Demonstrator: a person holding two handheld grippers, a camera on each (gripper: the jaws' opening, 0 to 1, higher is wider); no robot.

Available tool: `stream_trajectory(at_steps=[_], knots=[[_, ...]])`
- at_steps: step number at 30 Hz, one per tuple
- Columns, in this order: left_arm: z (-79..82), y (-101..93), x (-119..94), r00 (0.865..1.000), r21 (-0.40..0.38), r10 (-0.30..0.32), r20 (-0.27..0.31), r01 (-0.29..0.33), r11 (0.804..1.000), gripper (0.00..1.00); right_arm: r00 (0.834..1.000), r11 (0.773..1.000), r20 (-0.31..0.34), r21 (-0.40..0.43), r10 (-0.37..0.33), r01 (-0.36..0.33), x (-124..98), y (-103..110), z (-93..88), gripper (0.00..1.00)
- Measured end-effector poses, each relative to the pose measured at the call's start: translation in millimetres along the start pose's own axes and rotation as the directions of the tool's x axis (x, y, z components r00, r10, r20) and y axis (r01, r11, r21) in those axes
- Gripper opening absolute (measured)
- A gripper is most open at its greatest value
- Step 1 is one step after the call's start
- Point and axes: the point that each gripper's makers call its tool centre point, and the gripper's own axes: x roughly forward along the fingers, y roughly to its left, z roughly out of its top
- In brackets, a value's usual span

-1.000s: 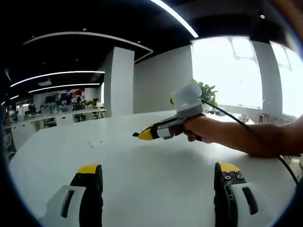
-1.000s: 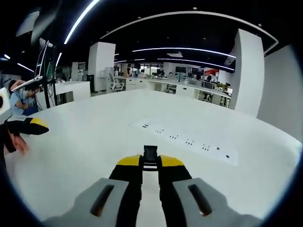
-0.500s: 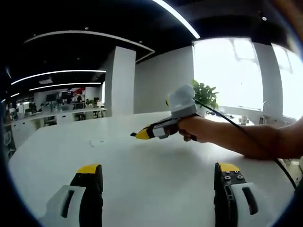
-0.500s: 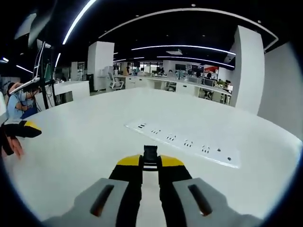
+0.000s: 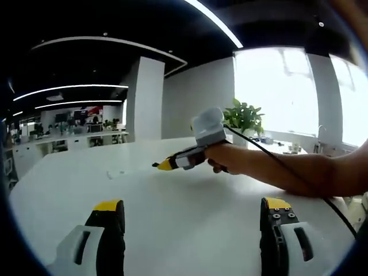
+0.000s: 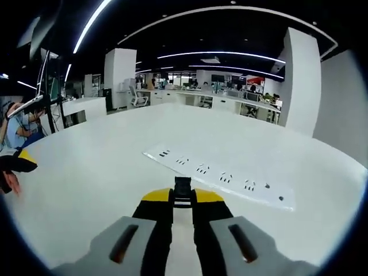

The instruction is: Snap the two parts of the plastic buckle together until the buckle closes and remains connected.

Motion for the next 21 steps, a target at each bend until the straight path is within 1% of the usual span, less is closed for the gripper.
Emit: stream_trajectory(at_steps=[5,12,16,21], knots=[[2.3,2.9,-1,1.0,-0.009,0.005,0.008,-0.005,1.0,0.99,1.0,1.0,-0.015,-0.008,0.002,-0.002,1,1,-4.9,0.12],[0.7,-0.9,0,1.0,-0.001,-0.003,0.001,0.003,1.0,0.99,1.0,1.0,-0.025,-0.008,0.007,-0.007,1,2,-9.6,0.12],[0.9,-0.8,0,1.0,0.003,-0.003,0.0,0.003,1.0,0.99,1.0,1.0,-0.031,-0.004,0.007,-0.007,5,-3,-10.5,0.12],[1.4,-1.9,0,1.0,0.009,-0.003,0.0,0.003,1.0,0.99,0.999,1.0,-0.042,0.0,0.01,-0.01,8,-2,-15.4,0.12]])
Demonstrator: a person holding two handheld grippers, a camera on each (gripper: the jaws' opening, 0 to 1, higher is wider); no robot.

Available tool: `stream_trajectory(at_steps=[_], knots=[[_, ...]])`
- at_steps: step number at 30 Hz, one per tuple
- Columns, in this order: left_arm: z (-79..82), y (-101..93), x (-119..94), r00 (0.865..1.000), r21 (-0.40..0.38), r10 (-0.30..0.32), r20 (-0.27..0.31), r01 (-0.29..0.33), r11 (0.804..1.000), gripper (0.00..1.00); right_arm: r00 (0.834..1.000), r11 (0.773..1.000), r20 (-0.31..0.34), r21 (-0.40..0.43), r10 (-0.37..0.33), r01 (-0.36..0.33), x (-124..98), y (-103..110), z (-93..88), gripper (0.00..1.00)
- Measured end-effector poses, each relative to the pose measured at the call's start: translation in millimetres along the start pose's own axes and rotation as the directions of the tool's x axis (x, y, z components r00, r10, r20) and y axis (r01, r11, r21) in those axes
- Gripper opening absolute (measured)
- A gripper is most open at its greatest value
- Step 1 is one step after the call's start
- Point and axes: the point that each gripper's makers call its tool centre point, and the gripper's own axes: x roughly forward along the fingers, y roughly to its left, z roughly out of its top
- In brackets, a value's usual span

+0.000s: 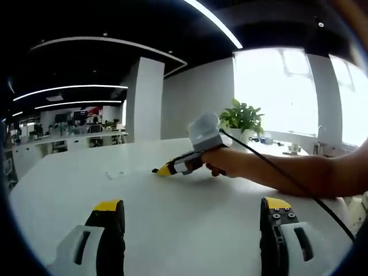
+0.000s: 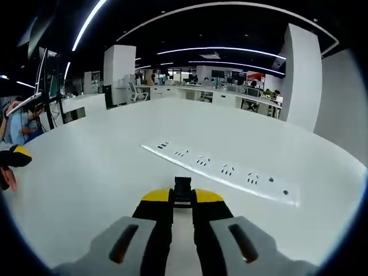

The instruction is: Snap the two parts of the plastic buckle together until the buckle closes and remains connected.

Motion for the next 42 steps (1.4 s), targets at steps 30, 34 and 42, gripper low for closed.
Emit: stream_trajectory(at_steps=[30,34,42], knots=[[4.7,18.7,-8,0.996,0.005,0.087,0.023,-0.088,0.996,0.99,0.972,0.987,0.234,-0.161,0.021,0.017,-47,9,77.2,0.9],[0.5,18.3,-5,0.997,0.043,0.08,0.021,-0.081,0.996,0.99,0.958,0.978,0.286,-0.201,0.013,0.046,-85,28,96.3,1.0],[-8.5,20.9,-3,0.995,0.108,0.095,-0.008,-0.093,0.99,0.99,0.954,0.954,0.297,-0.294,0.03,0.062,-160,56,56.2,0.82]])
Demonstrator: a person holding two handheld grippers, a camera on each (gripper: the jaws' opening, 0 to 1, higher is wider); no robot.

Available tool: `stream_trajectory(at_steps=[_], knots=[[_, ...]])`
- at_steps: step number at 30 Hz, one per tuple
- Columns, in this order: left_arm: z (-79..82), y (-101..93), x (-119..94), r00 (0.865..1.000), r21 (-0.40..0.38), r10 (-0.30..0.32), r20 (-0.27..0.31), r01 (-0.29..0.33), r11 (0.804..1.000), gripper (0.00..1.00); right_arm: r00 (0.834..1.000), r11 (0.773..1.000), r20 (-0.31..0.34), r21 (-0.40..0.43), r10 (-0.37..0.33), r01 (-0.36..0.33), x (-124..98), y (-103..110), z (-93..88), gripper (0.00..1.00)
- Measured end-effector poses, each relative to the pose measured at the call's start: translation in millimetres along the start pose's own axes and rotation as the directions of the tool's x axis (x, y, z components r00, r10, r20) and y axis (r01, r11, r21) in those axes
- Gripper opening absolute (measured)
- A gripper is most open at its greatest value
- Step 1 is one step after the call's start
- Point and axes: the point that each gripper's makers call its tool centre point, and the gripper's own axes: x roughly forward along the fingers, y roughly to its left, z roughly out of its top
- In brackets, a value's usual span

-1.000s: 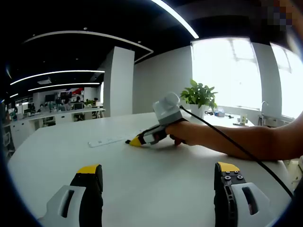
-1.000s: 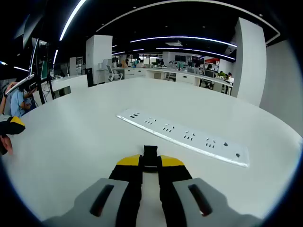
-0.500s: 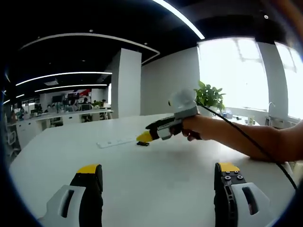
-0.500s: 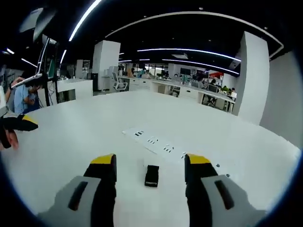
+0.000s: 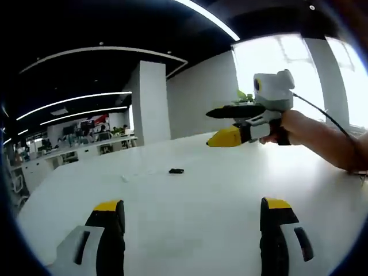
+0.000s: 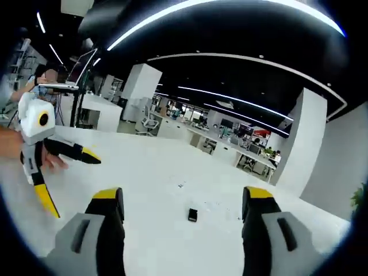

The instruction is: Snap the two parts of the plastic buckle together until the buckle closes and remains connected.

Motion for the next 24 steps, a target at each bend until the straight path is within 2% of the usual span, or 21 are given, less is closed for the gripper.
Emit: stream_trajectory(at_steps=[2,3,5,6,8,9,10,11,12,14,16,20,24], knots=[[2.8,-5.2,-2,1.0,0.016,0.004,0.013,-0.004,1.0,0.97,1.0,1.0,0.013,0.009,-0.01,0.01,-22,11,-8.8,0.78],[3.0,-7.3,-2,1.0,0.023,0.001,0.014,-0.001,1.0,0.97,1.0,1.0,-0.014,-0.019,0.003,-0.004,-30,17,-17.1,0.79],[0.2,-8.3,-3,1.0,0.039,0.007,0.003,-0.007,0.999,0.97,0.999,0.999,-0.037,-0.048,-0.014,0.012,-43,17,-31.2,0.81],[-2.5,-4.9,-4,1.0,0.061,0.028,-0.009,-0.027,0.998,0.95,0.999,0.999,-0.041,-0.022,-0.028,0.027,-50,15,-40.5,0.81],[-7.6,-6.3,-5,0.999,0.103,0.017,-0.028,-0.014,0.995,0.82,0.997,0.995,-0.044,0.075,-0.059,0.062,-57,11,-56.8,0.77],[-6.7,-9.0,-6,1.0,0.136,-0.002,-0.016,0.005,0.991,0.71,0.996,0.992,-0.069,0.113,-0.053,0.061,-58,11,-67.3,0.75],[-8.3,-9.8,-8,1.0,0.127,-0.002,-0.017,0.004,0.992,0.61,0.993,0.989,-0.12,0.142,-0.014,0.031,-57,16,-76.6,0.72],[-10.8,-10.2,-8,0.999,0.116,-0.005,-0.032,0.009,0.993,0.59,0.995,0.991,-0.101,0.135,-0.01,0.024,-53,14,-74.1,0.73],[-12.2,-9.4,-8,0.999,0.104,0.0,-0.038,0.004,0.995,0.6,0.996,0.992,-0.078,0.117,-0.039,0.048,-52,9,-71.7,0.74],[-13.6,-13.0,-8,0.999,0.101,-0.017,-0.037,0.021,0.995,0.59,0.995,0.99,-0.079,0.12,-0.064,0.073,-54,5,-72.3,0.71],[-16.4,-11.0,-8,0.999,0.108,0.001,-0.045,0.004,0.994,0.6,0.996,0.989,-0.069,0.127,-0.064,0.073,-55,4,-69.8,0.72],[-22.6,-10.0,-10,0.997,0.068,-0.003,-0.072,0.008,0.998,0.58,0.996,0.989,-0.047,0.124,-0.074,0.079,-58,3,-63.3,0.74],[-19.4,-4.9,-12,0.998,0.063,0.028,-0.059,-0.025,0.998,0.63,0.996,0.991,-0.048,0.104,-0.077,0.082,-58,3,-63.4,0.73]])
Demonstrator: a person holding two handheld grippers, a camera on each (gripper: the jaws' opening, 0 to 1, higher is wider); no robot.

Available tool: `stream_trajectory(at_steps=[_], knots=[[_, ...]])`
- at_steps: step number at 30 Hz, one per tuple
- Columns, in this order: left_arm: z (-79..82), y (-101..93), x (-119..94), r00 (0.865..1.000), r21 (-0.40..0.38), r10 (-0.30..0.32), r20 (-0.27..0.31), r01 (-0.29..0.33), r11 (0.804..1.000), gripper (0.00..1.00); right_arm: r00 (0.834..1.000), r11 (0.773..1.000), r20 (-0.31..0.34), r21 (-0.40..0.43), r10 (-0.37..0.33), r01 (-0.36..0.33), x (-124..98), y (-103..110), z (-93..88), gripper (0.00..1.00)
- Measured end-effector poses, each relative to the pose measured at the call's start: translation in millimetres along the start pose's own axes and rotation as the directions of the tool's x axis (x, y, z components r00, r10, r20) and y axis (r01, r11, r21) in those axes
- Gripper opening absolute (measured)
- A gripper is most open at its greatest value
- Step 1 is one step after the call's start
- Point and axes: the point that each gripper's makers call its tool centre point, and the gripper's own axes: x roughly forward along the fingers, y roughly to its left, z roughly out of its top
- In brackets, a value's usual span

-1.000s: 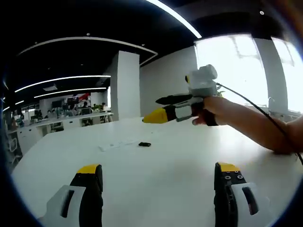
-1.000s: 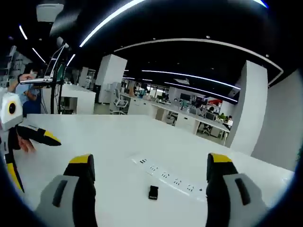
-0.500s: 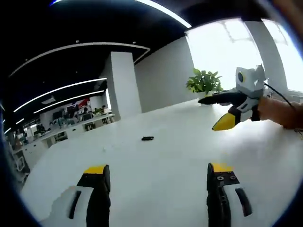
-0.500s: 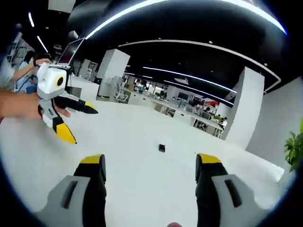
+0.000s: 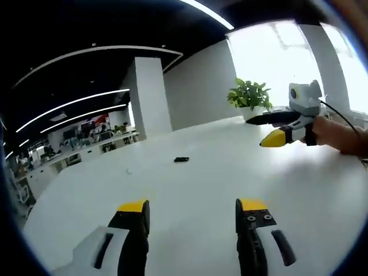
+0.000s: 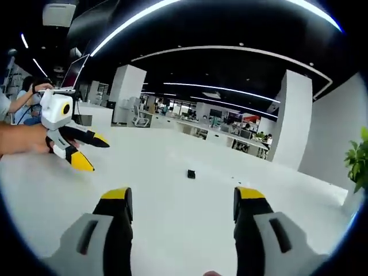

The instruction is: Snap the two parts of the plastic buckle together until the buckle closes and remains connected.

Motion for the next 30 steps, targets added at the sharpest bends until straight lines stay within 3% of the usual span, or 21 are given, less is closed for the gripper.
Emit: stream_trajectory(at_steps=[4,6,7,8,9,10,12,14,16,17,18,20,23,24,26,30], knots=[[-2.3,1.5,-3,1.0,-0.027,0.017,-0.018,-0.018,0.999,0.62,1.0,1.0,-0.016,0.004,0.008,-0.008,0,1,-4.6,0.74],[-1.8,2.1,-4,0.999,-0.029,0.025,-0.02,-0.025,0.999,0.61,0.998,0.998,-0.046,0.054,0.036,-0.034,0,4,-8.0,0.73],[-0.7,2.0,-5,1.0,-0.03,0.023,-0.017,-0.024,0.999,0.58,0.998,0.997,-0.039,0.061,0.041,-0.039,-1,4,-5.5,0.73],[-6.7,-8.2,-6,0.996,-0.024,-0.06,-0.061,0.059,0.998,0.48,0.998,0.997,-0.038,0.064,0.043,-0.041,-1,5,-4.0,0.73],[-7.3,-6.3,-5,0.996,-0.026,-0.063,-0.061,0.061,0.998,0.35,0.998,0.997,-0.047,0.068,0.037,-0.034,-2,5,-4.2,0.73],[-6.1,-3.0,-6,0.998,-0.029,-0.044,-0.055,0.042,0.999,0.29,0.998,0.997,-0.057,0.065,0.033,-0.03,-3,4,-5.1,0.73],[-3.4,7.2,-5,0.998,-0.023,-0.012,-0.058,0.011,1.0,0.31,0.997,0.997,-0.061,0.063,0.05,-0.046,-4,8,-5.1,0.74],[-1.7,11.7,2,0.998,-0.008,-0.022,-0.06,0.022,1.0,0.29,0.996,0.998,-0.067,0.051,0.053,-0.049,-5,9,-6.1,0.73],[0.5,17.8,5,0.998,0.029,-0.006,-0.06,0.008,1.0,0.22,0.993,0.996,-0.079,0.029,0.091,-0.089,-6,15,-7.9,0.62],[0.9,18.1,5,0.998,0.033,-0.015,-0.06,0.017,0.999,0.18,0.995,0.998,-0.074,0.017,0.068,-0.067,-5,12,-8.2,0.61],[2.0,22.4,6,0.998,0.028,-0.008,-0.059,0.009,1.0,0.17,0.995,0.998,-0.074,0.011,0.063,-0.063,-5,11,-8.5,0.64],[-4.1,44.8,3,0.989,0.001,0.111,-0.102,-0.111,0.994,0.25,0.996,1.0,-0.086,0.007,0.031,-0.031,-4,8,-9.7,0.74],[5.9,48.7,6,0.995,0.052,0.091,-0.028,-0.089,0.995,0.34,0.996,1.0,-0.085,0.009,0.021,-0.021,-5,3,-9.3,0.69],[10.1,52.3,4,0.995,0.024,0.103,-0.002,-0.103,0.994,0.36,0.997,1.0,-0.075,0.023,0.023,-0.021,-6,2,-7.1,0.66],[15.4,51.8,3,0.995,0.037,0.095,0.019,-0.095,0.995,0.36,0.997,0.998,-0.058,0.05,0.05,-0.047,-6,2,-3.2,0.55],[24.3,42.8,2,0.995,0.096,0.085,0.054,-0.09,0.991,0.37,0.999,0.998,-0.014,0.046,0.034,-0.033,-7,-1,5.5,0.46]])
